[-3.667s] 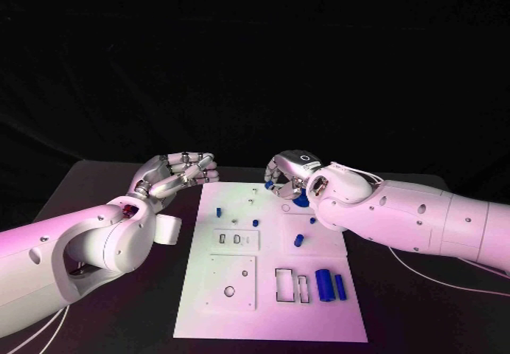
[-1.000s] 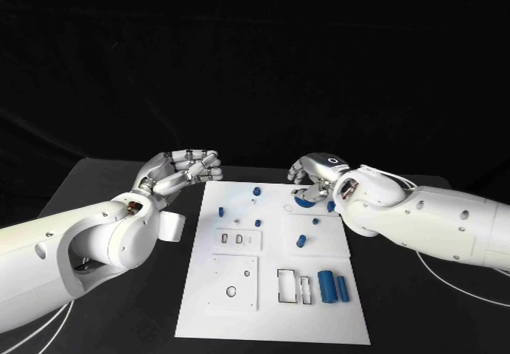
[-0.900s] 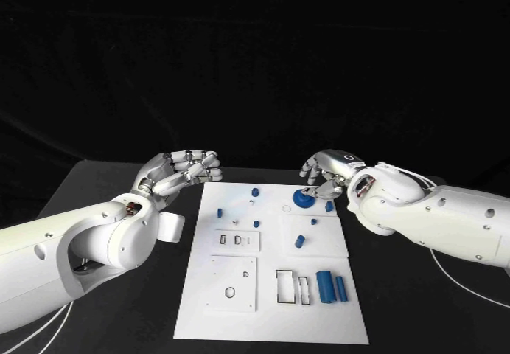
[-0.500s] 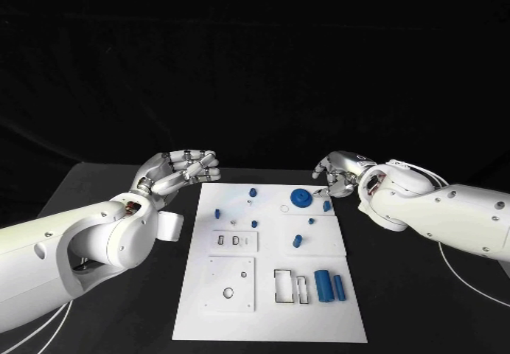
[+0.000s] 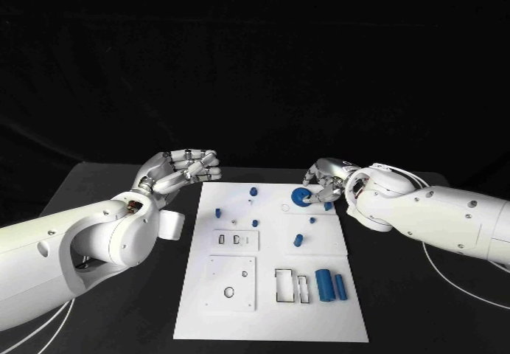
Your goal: Assemble the parts on the task board
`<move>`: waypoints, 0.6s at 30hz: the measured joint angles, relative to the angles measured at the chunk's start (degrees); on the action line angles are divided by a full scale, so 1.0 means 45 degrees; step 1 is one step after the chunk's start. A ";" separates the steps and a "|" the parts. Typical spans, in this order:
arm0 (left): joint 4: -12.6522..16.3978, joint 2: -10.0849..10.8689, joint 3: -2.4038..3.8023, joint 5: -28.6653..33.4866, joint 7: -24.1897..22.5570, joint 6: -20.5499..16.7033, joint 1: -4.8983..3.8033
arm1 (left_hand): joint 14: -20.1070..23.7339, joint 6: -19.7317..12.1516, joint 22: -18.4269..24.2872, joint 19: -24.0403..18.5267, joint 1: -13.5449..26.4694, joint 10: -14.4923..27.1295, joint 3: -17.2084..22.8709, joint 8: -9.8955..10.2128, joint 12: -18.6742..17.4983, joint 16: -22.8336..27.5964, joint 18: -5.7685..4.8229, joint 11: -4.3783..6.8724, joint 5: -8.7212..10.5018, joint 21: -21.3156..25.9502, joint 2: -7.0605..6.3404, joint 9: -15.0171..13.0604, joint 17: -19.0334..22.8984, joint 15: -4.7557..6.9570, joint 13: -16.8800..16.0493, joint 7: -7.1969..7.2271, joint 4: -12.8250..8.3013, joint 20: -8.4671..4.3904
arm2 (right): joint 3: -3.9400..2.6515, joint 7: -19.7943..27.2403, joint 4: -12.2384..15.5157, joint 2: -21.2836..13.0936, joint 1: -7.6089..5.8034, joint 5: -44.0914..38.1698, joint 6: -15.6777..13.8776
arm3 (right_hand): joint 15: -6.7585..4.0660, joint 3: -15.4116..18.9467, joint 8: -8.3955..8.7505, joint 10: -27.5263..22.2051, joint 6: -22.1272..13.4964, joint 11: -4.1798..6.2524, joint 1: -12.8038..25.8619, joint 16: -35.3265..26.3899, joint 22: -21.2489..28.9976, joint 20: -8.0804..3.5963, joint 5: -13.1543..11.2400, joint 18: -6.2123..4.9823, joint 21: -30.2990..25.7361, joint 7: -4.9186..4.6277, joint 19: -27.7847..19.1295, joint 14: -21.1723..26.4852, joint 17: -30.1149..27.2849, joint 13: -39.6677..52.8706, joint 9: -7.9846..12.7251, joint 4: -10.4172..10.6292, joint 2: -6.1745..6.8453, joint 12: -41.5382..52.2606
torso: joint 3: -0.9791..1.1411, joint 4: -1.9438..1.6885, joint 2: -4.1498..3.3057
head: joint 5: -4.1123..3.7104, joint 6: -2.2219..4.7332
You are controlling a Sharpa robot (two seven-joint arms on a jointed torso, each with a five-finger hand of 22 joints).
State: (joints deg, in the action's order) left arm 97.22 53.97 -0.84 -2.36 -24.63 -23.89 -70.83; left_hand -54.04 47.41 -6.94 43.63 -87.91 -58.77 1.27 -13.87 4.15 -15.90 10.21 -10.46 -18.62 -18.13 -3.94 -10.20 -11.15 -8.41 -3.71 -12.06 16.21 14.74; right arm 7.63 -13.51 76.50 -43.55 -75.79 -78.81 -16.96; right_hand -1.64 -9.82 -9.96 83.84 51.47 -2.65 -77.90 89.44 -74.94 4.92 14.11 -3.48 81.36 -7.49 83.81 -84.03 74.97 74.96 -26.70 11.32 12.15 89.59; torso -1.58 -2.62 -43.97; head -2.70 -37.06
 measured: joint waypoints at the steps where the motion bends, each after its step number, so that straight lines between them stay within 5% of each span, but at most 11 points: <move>1: -0.0005 -0.0003 0.0000 0.0000 0.0002 0.0000 0.0000 | 0.0029 0.0000 0.0005 0.0000 0.0000 0.0029 0.0000 0.0000 -0.0047 0.0000 0.0000 -0.0028 0.0000 0.0046 0.0000 0.0000 0.0000 -0.0029 0.0000 0.0000 0.0000 0.0000 | 0.0001 0.0000 -0.0049 0.0052 0.0009 0.0001 0.0006 | 0.0000 0.0000 0.0000 0.0000 0.0000 0.0000 -0.0001 0.0000 0.0000 0.0000 0.0027 0.0001 0.0000 0.0000 0.0000 0.0000 0.0000 0.0000 -0.0006 0.0000 -0.0001 0.0000 | 0.0000 0.0000 0.0000 | 0.0007 -0.0011; 18: -0.0028 -0.0025 0.0000 0.0000 0.0042 0.0003 0.0001 | 0.0045 0.0000 0.0011 0.0000 0.0000 0.0046 0.0000 0.0000 -0.0046 0.0053 0.0001 -0.0046 0.0000 0.0048 0.0000 0.0000 -0.0010 -0.0045 0.0000 0.0000 0.0000 0.0000 | 0.0007 0.0020 -0.0496 0.0403 0.0120 0.0117 0.0160 | -0.0001 -0.0124 0.0000 -0.0001 0.0095 -0.0001 -0.0101 0.0048 0.0003 0.0000 0.0245 0.0000 0.0042 0.0003 -0.0001 0.0000 -0.0003 -0.0003 -0.0057 0.0124 -0.0101 0.0049 | -0.0035 -0.0002 0.0012 | 0.0029 -0.0090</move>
State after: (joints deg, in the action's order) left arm 97.10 53.86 -0.84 -2.36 -24.45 -23.88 -70.83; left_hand -53.84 47.41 -6.89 43.63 -87.91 -58.56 1.27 -13.87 3.94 -15.66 10.21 -10.66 -18.62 -17.91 -3.94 -10.20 -11.19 -8.62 -3.70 -12.06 16.21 14.74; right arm 7.66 -13.42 74.27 -41.74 -75.25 -78.28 -16.25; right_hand -1.64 -10.38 -9.96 83.83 51.90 -2.65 -78.36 89.66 -74.93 4.92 15.21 -3.48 81.55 -7.48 83.81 -84.03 74.95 74.95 -26.95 11.87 11.70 89.81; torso -1.74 -2.63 -43.92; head -2.57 -37.47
